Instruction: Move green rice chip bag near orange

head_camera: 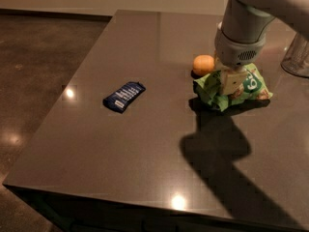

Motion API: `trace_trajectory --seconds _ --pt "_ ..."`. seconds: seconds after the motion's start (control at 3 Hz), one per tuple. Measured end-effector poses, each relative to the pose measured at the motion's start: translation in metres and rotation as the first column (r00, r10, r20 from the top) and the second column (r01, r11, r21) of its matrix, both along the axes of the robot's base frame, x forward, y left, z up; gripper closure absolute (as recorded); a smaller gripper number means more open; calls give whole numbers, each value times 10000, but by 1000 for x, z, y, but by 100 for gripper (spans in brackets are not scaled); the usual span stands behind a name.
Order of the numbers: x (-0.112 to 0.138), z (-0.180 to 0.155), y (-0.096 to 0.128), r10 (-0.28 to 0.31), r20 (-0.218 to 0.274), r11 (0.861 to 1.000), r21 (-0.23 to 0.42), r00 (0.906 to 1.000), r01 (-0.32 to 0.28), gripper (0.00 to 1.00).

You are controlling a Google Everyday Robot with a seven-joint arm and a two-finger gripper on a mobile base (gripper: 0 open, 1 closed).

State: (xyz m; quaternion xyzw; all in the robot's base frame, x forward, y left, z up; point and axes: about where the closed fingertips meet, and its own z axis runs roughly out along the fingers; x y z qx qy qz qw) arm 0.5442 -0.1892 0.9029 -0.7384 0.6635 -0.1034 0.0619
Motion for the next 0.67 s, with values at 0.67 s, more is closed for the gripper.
trace_trajectory --seconds 0.67 --pt "1 1 0 9 92 10000 24 10000 -10 0"
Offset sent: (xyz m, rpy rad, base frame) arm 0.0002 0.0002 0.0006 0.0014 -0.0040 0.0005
